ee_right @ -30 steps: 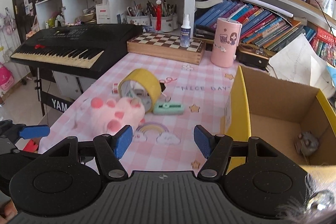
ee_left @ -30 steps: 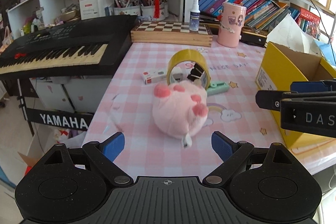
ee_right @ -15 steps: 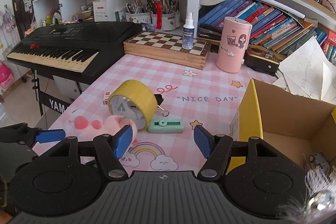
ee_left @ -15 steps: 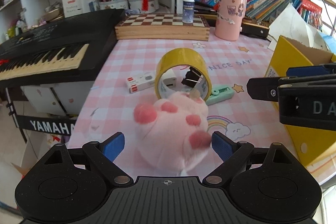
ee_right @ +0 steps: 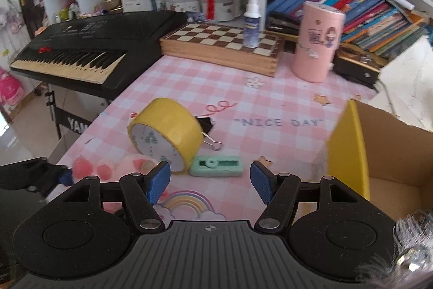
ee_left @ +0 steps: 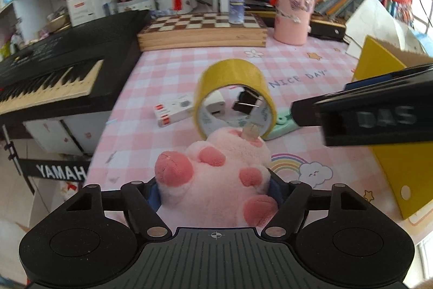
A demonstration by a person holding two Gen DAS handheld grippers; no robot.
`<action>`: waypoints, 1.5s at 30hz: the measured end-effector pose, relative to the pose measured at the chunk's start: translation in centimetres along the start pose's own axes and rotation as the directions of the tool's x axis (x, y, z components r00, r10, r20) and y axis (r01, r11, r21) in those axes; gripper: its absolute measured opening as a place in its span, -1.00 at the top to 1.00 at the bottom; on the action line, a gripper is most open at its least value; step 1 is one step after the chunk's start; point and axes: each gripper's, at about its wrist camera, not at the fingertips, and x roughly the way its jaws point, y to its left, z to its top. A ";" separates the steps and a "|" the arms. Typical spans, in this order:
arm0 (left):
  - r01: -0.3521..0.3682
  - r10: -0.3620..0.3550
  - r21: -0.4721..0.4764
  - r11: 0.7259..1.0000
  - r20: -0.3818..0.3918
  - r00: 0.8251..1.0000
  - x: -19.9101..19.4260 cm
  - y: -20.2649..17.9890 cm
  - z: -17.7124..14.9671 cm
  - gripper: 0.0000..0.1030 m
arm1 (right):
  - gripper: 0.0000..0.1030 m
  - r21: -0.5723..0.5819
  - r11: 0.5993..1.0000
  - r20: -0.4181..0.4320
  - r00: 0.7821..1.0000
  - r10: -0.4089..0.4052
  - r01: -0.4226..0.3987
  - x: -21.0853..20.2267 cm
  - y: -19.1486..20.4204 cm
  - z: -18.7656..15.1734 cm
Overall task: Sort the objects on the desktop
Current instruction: 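Grasp the pink plush with the left gripper while the right grasps the yellow tape roll, then lift the pink plush and yellow tape roll and carry them toward the box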
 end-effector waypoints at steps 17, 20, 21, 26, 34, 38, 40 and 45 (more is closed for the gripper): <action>-0.148 0.147 -0.191 0.970 -0.019 0.989 -3.3 4.7 -0.9 -0.41 | 0.64 -0.030 0.999 0.012 0.999 0.030 -0.030 6.1 0.7 1.9; -0.149 0.150 -0.197 0.969 -0.012 0.989 -3.4 4.8 -0.9 -0.39 | 0.79 -0.004 0.998 0.014 0.998 0.056 -0.056 5.7 0.1 1.9; -0.149 0.150 -0.200 0.968 -0.009 0.989 -3.4 4.8 -0.9 -0.39 | 0.80 0.004 0.998 0.015 0.997 0.070 -0.070 5.4 -0.1 1.9; -0.127 0.134 -0.219 0.967 0.015 0.991 -4.2 5.2 -0.5 -0.38 | 0.89 0.035 0.995 0.029 0.995 0.092 -0.093 3.1 -0.5 1.7; -0.072 0.088 -0.169 0.983 0.088 0.992 -6.6 4.6 -0.4 -0.38 | 0.89 0.059 0.994 0.059 0.994 0.093 -0.097 -1.4 0.3 0.0; -0.038 0.057 -0.153 0.988 0.119 0.991 -8.1 4.3 -1.0 -0.38 | 0.89 0.063 0.995 0.058 0.996 0.073 -0.076 -3.6 0.7 -1.5; -0.021 0.041 -0.144 0.989 0.134 0.990 -8.9 4.1 -1.5 -0.38 | 0.89 0.063 0.996 0.059 0.996 0.062 -0.066 -4.7 0.8 -2.3; 0.019 0.000 -0.118 0.993 0.165 0.986 -11.0 3.7 -2.9 -0.38 | 0.89 0.067 0.997 0.056 0.998 0.032 -0.036 -7.7 1.5 -4.5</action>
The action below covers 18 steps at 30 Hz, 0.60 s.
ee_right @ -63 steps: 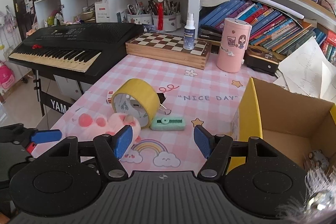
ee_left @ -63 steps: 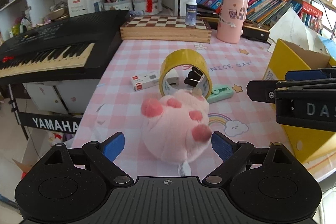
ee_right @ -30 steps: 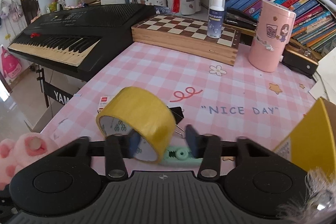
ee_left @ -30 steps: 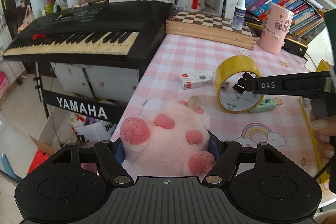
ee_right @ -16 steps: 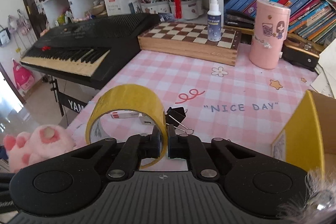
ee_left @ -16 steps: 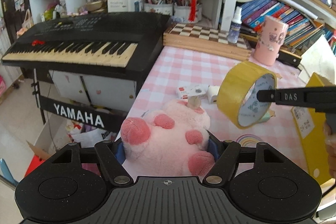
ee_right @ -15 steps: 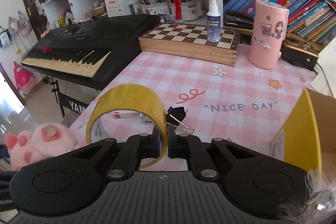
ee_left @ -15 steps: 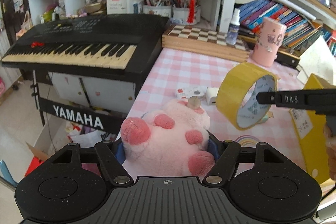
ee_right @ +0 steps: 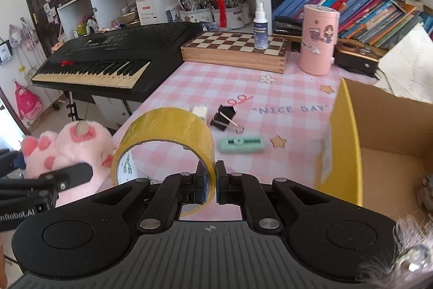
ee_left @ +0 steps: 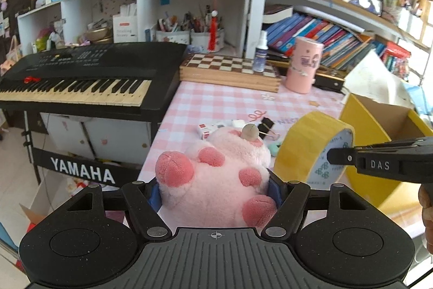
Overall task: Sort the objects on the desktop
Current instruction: 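Lift the pink plush and yellow tape roll and carry them toward the box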
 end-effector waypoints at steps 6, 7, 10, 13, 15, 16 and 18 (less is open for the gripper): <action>0.044 -0.044 0.005 0.999 0.012 0.999 -2.9 0.1 -1.9 -0.38 | 0.89 0.026 0.999 -0.010 0.999 -0.037 0.037 -2.9 1.2 -2.7; 0.051 -0.051 0.005 0.999 0.011 0.999 -3.3 0.1 -2.3 -0.38 | 0.89 0.030 0.999 -0.010 0.999 -0.042 0.042 -3.4 1.5 -3.3; 0.072 -0.072 0.010 0.997 0.007 0.997 -4.5 0.3 -3.2 -0.38 | 0.89 0.044 0.997 -0.007 0.998 -0.058 0.058 -4.8 2.2 -4.6; 0.092 -0.092 0.022 0.996 0.009 0.996 -5.8 0.3 -4.1 -0.38 | 0.89 0.065 0.995 -0.007 0.997 -0.076 0.076 -6.1 2.7 -5.9; 0.106 -0.106 0.030 0.994 0.008 0.994 -6.4 0.1 -4.6 -0.38 | 0.89 0.080 0.993 -0.011 0.996 -0.087 0.087 -7.0 2.9 -6.8; 0.115 -0.115 0.035 0.993 0.006 0.993 -6.8 0.0 -4.8 -0.38 | 0.89 0.089 0.992 -0.012 0.996 -0.093 0.093 -7.4 3.0 -7.3; 0.130 -0.131 0.045 0.990 0.003 0.991 -7.4 -0.3 -5.4 -0.38 | 0.89 0.105 0.989 -0.013 0.994 -0.106 0.106 -8.2 3.1 -8.2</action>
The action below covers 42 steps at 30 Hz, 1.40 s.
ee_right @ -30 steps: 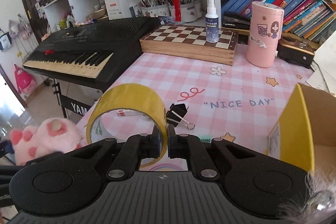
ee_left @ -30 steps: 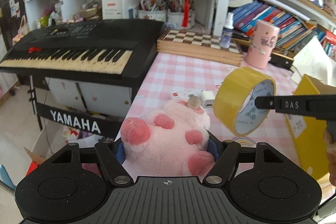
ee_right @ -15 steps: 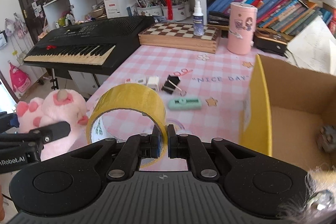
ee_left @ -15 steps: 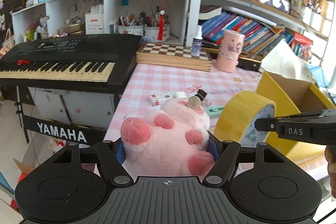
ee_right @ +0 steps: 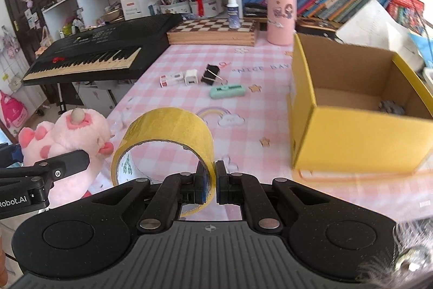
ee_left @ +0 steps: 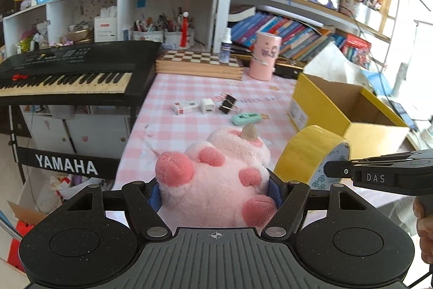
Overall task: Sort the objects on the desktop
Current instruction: 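Lift the pink plush and yellow tape roll and carry them toward the box, then carry the plush and tape roll over the yellow box opening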
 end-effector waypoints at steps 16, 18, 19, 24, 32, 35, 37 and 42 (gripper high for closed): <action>0.113 -0.110 0.089 0.990 -0.036 0.993 -2.6 -2.6 -2.9 -0.38 | 0.89 0.129 0.988 -0.014 0.996 -0.083 0.084 -4.9 -1.2 -5.8; 0.135 -0.132 0.103 0.985 -0.042 0.990 -2.5 -3.1 -2.9 -0.38 | 0.89 0.148 0.984 -0.016 0.995 -0.101 0.102 -5.4 -1.5 -6.3; 0.148 -0.143 0.111 0.983 -0.047 0.989 -2.4 -3.4 -3.0 -0.38 | 0.89 0.156 0.981 -0.017 0.994 -0.110 0.112 -5.6 -1.7 -6.5; 0.204 -0.197 0.144 0.968 -0.062 0.979 -1.9 -4.8 -3.1 -0.38 | 0.89 0.193 0.969 -0.032 0.988 -0.151 0.154 -6.5 -2.7 -7.4; 0.284 -0.269 0.198 0.938 -0.097 0.958 -0.7 -7.6 -2.9 -0.38 | 0.89 0.256 0.941 -0.053 0.975 -0.215 0.222 -7.8 -4.9 -8.7; 0.316 -0.298 0.216 0.924 -0.113 0.948 -0.2 -8.8 -2.9 -0.38 | 0.89 0.288 0.924 -0.064 0.968 -0.243 0.251 -8.5 -6.1 -9.4; 0.334 -0.314 0.228 0.915 -0.120 0.942 0.1 -9.6 -2.8 -0.38 | 0.89 0.310 0.913 -0.068 0.964 -0.258 0.266 -8.9 -6.9 -9.7; 0.371 -0.347 0.256 0.893 -0.133 0.928 0.7 -11.7 -2.8 -0.38 | 0.89 0.341 0.893 -0.070 0.955 -0.289 0.295 -9.8 -8.6 -10.1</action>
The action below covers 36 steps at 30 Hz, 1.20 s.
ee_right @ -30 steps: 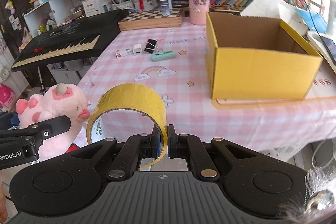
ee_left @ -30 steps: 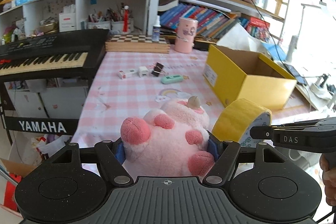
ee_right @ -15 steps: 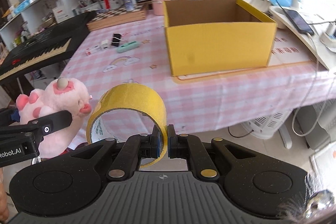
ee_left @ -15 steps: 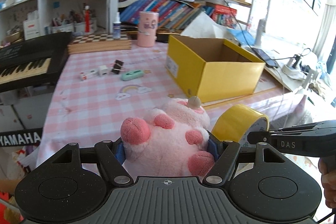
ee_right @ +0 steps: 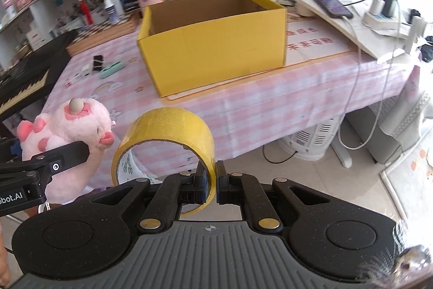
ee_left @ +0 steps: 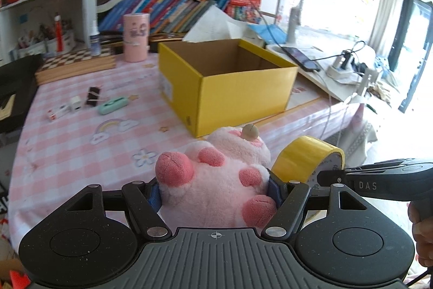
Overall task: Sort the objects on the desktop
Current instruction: 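Carry the plush and tape roll over the yellow box opening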
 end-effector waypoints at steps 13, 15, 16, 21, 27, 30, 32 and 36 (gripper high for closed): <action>0.025 -0.025 0.039 0.999 -0.007 1.000 2.8 -2.4 2.1 -0.38 | 0.89 0.039 0.999 -0.006 1.000 -0.015 0.015 1.1 -3.5 2.0; 0.028 -0.027 0.050 0.998 -0.006 1.000 3.2 -2.9 2.4 -0.38 | 0.89 0.043 0.999 -0.008 1.000 -0.015 0.015 1.4 -4.0 2.4; 0.029 -0.028 0.057 0.998 -0.005 1.000 3.4 -3.1 2.6 -0.38 | 0.89 0.045 0.999 -0.008 1.000 -0.015 0.015 1.5 -4.3 2.6; 0.027 -0.027 0.089 0.996 -0.002 1.000 4.5 -4.3 3.6 -0.38 | 0.89 0.053 0.999 -0.011 1.000 -0.011 0.011 2.4 -5.3 3.9; 0.012 -0.016 0.128 0.992 0.036 0.999 5.5 -5.4 5.6 -0.38 | 0.89 0.064 0.998 0.022 1.000 -0.014 0.012 3.0 -7.1 6.2; 0.011 -0.020 0.137 0.991 0.067 0.998 6.0 -6.0 7.0 -0.38 | 0.89 0.060 0.998 0.072 0.997 -0.014 0.009 2.9 -8.0 8.1; 0.009 -0.022 0.138 0.990 0.088 0.996 6.5 -6.4 8.0 -0.38 | 0.89 0.049 0.999 0.111 0.994 -0.014 0.009 2.7 -8.5 9.5; -0.004 -0.014 0.133 0.991 0.134 0.991 7.4 -7.0 10.1 -0.38 | 0.89 0.024 1.000 0.184 0.983 -0.005 0.000 2.5 -9.7 12.7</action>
